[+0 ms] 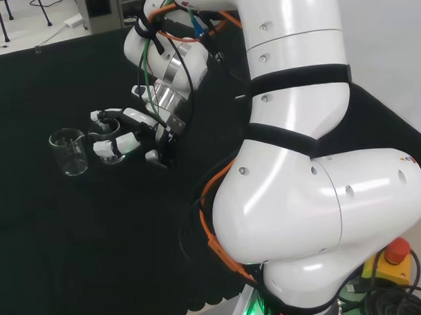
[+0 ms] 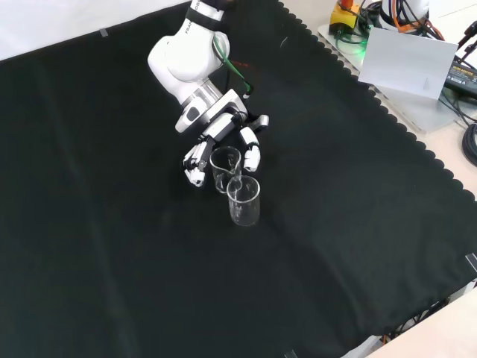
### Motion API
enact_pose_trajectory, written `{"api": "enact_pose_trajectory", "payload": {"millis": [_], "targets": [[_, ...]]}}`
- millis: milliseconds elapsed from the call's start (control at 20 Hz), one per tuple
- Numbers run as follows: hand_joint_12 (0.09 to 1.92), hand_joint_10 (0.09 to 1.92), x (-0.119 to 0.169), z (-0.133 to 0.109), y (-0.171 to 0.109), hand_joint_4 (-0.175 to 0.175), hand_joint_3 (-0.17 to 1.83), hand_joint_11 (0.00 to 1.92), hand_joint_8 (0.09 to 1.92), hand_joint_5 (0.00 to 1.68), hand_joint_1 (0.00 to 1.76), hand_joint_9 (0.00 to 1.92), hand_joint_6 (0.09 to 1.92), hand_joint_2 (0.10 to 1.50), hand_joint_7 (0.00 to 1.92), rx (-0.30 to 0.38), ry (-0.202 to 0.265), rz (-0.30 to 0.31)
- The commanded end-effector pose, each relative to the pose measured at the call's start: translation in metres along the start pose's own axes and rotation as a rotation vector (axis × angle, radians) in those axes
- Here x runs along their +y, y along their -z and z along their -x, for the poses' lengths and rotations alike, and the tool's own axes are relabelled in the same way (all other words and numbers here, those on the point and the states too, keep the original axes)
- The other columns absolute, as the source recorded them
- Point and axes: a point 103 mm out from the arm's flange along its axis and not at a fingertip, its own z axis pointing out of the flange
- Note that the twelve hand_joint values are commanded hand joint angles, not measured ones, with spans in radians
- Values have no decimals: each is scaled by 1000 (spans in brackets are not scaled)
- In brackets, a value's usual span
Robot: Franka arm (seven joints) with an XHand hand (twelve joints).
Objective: Pick up the beaker on the right.
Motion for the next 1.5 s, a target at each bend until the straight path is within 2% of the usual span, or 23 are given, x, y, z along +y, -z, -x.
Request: {"api": "enact_pose_trajectory", "payload": {"millis": [50,550,600,750,900,950,1000,1050,1200,1250,1300,1500], "targets": [[1170,613,1,0,0,-31,620,0,564,460,956,365,87,473,302,19,-2,24],[1193,601,4,3,0,-19,632,0,552,559,1001,393,120,502,345,34,-24,50],[1203,587,4,3,-1,-17,631,0,535,581,1008,406,187,513,374,38,-29,57],[1294,566,5,2,-2,-6,636,15,518,712,1024,499,706,571,555,39,-41,70],[1312,569,6,0,-3,-7,642,67,528,784,1043,563,874,591,646,52,-51,84],[1308,571,5,0,-2,53,570,120,537,914,1059,613,862,673,704,56,-53,109],[1291,571,4,-1,0,78,530,213,550,1048,1087,692,797,717,796,59,-57,132],[1257,559,4,-3,2,70,532,326,550,1153,1115,787,722,721,912,54,-57,158],[1080,440,4,-10,13,-45,591,741,424,1341,1179,1129,503,665,1291,25,-53,205],[1032,372,4,-13,18,-64,591,837,351,1383,1190,1220,430,655,1378,10,-46,215],[995,309,4,-16,23,-56,588,910,285,1417,1193,1293,365,648,1444,-5,-42,223],[910,137,3,-24,46,63,585,1085,115,1514,1185,1480,169,628,1607,-61,-36,251]]}}
